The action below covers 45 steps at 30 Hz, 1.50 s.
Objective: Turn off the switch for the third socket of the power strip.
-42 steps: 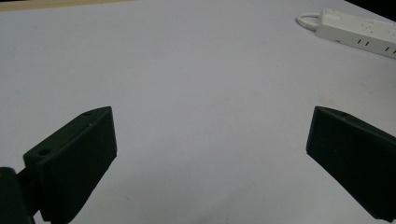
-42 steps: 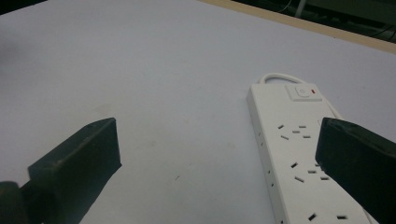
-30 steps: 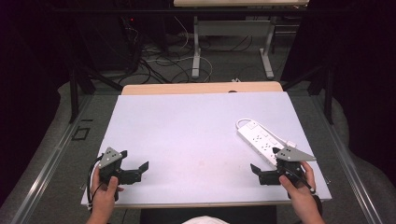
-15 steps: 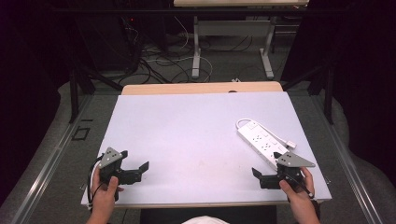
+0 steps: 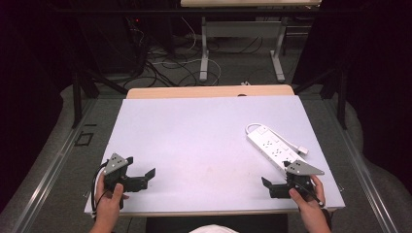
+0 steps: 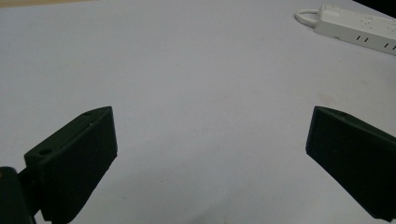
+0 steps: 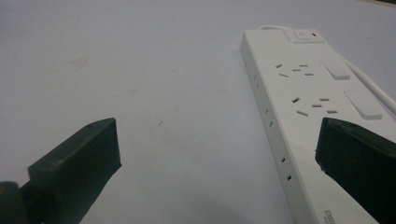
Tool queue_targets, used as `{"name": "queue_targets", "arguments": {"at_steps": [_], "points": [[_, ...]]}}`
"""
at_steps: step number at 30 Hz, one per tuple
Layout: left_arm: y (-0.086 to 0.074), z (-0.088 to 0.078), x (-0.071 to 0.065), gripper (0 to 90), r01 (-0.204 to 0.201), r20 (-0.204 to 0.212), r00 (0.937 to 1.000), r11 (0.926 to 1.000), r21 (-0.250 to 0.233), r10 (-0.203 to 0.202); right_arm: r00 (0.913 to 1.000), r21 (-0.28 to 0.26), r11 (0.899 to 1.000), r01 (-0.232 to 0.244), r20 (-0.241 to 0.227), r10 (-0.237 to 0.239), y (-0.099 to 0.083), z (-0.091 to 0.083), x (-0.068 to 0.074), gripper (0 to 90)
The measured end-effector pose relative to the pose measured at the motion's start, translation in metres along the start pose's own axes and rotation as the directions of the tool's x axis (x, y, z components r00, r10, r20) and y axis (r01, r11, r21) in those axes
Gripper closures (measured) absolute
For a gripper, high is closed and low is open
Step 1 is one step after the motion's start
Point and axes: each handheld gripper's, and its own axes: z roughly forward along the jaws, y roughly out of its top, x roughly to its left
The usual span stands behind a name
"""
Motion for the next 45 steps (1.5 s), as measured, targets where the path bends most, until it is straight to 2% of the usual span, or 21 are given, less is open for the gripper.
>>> {"name": "queue_targets", "arguments": {"at_steps": [5, 6, 8, 13, 19, 22, 27, 30, 39, 41, 45], "points": [[0.000, 0.000, 0.000, 1.8, 0.001, 0.002, 1.0000, 1.0000, 0.003, -0.001, 0.9999, 0.009, 1.000, 0.007, -0.009, -0.007, -0.002, 0.004, 0.001, 0.0], [0.000, 0.000, -0.001, 1.9, 0.002, 0.003, 1.0000, 1.0000, 0.005, -0.002, 0.9999, 0.025, 1.000, 0.008, -0.016, -0.007, -0.003, 0.006, 0.002, 0.0], [0.000, 0.000, 0.000, 1.8, -0.012, -0.001, 0.9999, 0.9999, 0.005, 0.012, 0.9998, 0.023, 1.000, 0.002, -0.018, -0.002, -0.003, 0.007, 0.003, 0.0], [0.000, 0.000, -0.001, 1.8, -0.003, 0.004, 1.0000, 1.0000, 0.005, 0.003, 0.9986, 0.047, 0.998, 0.036, -0.040, -0.034, -0.003, 0.010, 0.007, 0.0], [0.000, 0.001, 0.000, 1.9, -0.016, 0.001, 0.9999, 0.9998, 0.008, 0.016, 0.9988, 0.043, 0.999, 0.028, -0.040, -0.026, -0.003, 0.011, 0.009, 0.0], [0.000, 0.001, -0.001, 1.8, -0.010, 0.003, 0.9999, 0.9999, 0.014, 0.010, 0.9980, 0.040, 0.998, 0.043, -0.049, -0.041, -0.003, 0.013, 0.008, 0.0], [0.000, 0.001, -0.001, 1.8, -0.012, 0.004, 0.9999, 0.9999, 0.012, 0.012, 0.9982, 0.062, 0.998, 0.029, -0.053, -0.026, -0.004, 0.013, 0.009, 0.0], [0.000, 0.001, -0.001, 1.8, -0.013, 0.003, 0.9999, 0.9998, 0.011, 0.013, 0.9980, 0.053, 0.998, 0.033, -0.055, -0.031, -0.004, 0.014, 0.009, 0.0], [0.000, 0.001, 0.000, 1.9, -0.014, 0.002, 0.9999, 0.9998, 0.010, 0.014, 0.9978, 0.068, 0.997, 0.035, -0.059, -0.031, -0.005, 0.016, 0.009, 0.0], [0.000, 0.001, -0.001, 1.9, 0.003, 0.006, 1.0000, 1.0000, 0.008, -0.003, 0.9968, 0.074, 0.996, 0.052, -0.065, -0.047, -0.005, 0.016, 0.008, 0.0], [0.000, 0.001, 0.000, 1.8, -0.013, 0.000, 0.9999, 0.9999, 0.008, 0.013, 0.9972, 0.082, 0.996, 0.038, -0.067, -0.033, -0.005, 0.017, 0.009, 0.0]]}}
